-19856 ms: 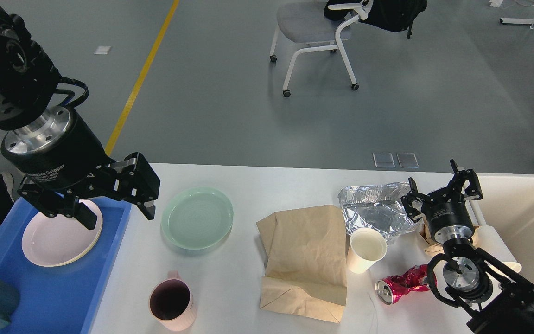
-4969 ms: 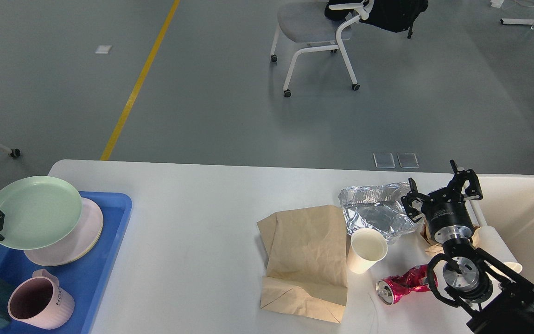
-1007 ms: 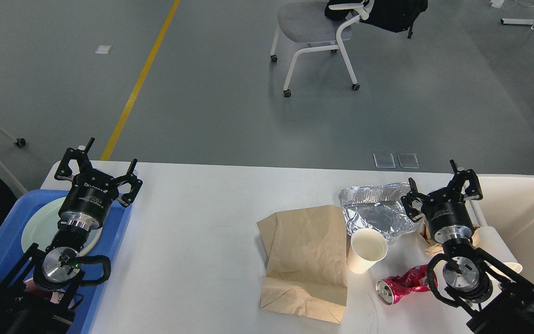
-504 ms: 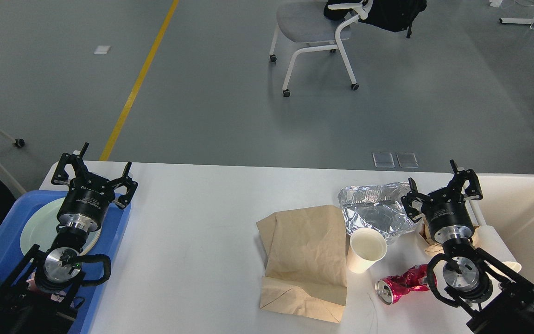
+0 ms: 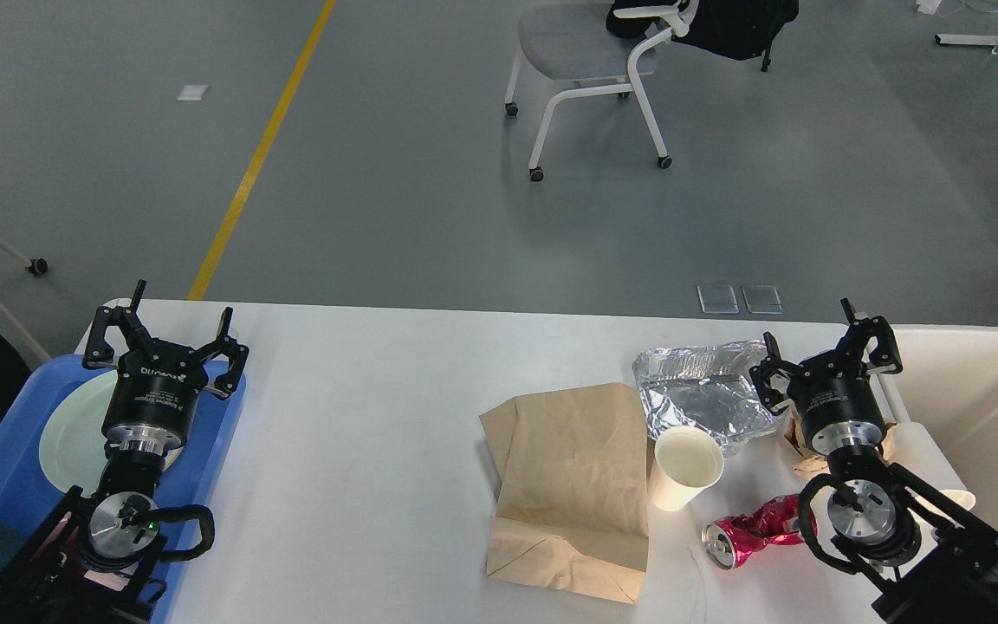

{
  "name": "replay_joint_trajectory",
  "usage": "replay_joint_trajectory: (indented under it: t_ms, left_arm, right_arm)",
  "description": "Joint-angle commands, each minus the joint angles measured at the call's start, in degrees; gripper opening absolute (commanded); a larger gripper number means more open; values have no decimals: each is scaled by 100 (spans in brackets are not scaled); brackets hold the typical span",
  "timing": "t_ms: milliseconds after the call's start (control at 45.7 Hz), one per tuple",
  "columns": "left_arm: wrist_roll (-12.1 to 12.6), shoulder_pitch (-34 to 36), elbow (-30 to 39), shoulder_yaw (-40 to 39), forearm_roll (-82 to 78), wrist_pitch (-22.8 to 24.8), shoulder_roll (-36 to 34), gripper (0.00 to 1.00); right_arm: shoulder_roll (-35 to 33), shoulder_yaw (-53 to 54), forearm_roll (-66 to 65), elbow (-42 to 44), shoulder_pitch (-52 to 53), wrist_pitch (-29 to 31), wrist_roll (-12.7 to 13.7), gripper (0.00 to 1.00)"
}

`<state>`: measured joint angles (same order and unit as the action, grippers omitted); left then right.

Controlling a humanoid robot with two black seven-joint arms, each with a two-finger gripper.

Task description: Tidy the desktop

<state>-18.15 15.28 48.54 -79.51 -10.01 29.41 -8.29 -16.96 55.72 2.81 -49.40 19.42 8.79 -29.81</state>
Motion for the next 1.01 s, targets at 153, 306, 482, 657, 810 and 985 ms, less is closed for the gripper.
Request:
replay_joint_trajectory:
  t_ms: [153, 306, 482, 657, 810, 985]
  left_arm:
    - [364, -7, -64, -3, 87, 117, 12, 96]
    - [373, 2, -64, -82, 122, 109, 47, 96]
    - [329, 10, -134, -47, 245, 91, 56, 96]
    - [347, 11, -143, -47, 254, 117, 56, 96]
    - [391, 10, -143, 14, 254, 135, 29, 96]
    - [391, 10, -143, 14, 254, 144, 38, 96]
  right_arm:
    - [0, 0, 0, 0, 0, 0, 2, 100]
    - [0, 0, 0, -17, 0, 0, 2, 100]
    - [0, 0, 0, -17, 0, 0, 2, 100]
    - [-9, 0, 0, -17, 0, 0, -7, 100]
    - [0, 0, 0, -17, 0, 0, 2, 100]
    - [0, 0, 0, -17, 0, 0, -7, 100]
